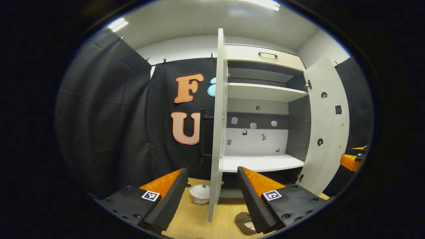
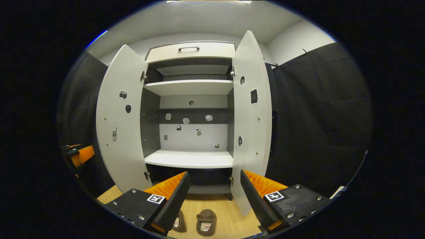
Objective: Grab one shoe with the right hand and put it into the shoe cabinet, grab the other shoe with the left hand and put it into the shoe cabinet; then close the right door with the right hand and the left door with the left hand.
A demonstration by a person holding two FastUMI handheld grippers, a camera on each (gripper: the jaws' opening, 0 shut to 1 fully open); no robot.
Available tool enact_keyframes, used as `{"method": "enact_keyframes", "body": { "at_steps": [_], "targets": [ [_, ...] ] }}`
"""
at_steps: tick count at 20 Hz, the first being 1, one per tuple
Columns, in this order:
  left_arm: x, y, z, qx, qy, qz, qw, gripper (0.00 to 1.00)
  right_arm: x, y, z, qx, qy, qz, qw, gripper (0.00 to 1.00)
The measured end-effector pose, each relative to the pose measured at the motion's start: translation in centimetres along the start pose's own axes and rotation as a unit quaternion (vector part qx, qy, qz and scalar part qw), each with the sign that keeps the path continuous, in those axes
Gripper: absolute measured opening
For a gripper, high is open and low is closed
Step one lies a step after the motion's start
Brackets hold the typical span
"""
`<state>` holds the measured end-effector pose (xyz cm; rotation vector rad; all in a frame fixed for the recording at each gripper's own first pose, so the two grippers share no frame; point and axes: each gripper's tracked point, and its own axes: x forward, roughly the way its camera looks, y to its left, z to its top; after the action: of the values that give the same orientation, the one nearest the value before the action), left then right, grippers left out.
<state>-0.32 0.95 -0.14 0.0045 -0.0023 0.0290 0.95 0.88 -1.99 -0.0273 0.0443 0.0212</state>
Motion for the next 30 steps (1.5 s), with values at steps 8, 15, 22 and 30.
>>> {"method": "enact_keyframes", "body": {
  "at_steps": [8, 15, 22, 30],
  "targets": [
    [0.4, -0.2, -0.4, 0.012, 0.002, 0.000, 1.000, 0.96, 2.5, 0.5, -8.0, -0.026, 0.065, 0.005, 0.998, 0.93],
    [0.4, 0.2, -1.1, 0.020, 0.006, 0.003, 1.000, 0.96, 5.0, -0.3, -23.0, -0.015, 0.194, -0.002, 0.981, 0.93],
    [-0.3, 1.7, -2.9, 0.017, 0.011, 0.027, 0.999, 0.96, 5.4, -0.3, -34.0, -0.012, 0.282, 0.006, 0.959, 0.92],
    [-1.0, 2.3, -4.2, 0.033, 0.031, 0.035, 0.998, 0.96, 6.4, 0.3, -42.1, 0.011, 0.363, 0.011, 0.931, 0.64]
  ]
}}
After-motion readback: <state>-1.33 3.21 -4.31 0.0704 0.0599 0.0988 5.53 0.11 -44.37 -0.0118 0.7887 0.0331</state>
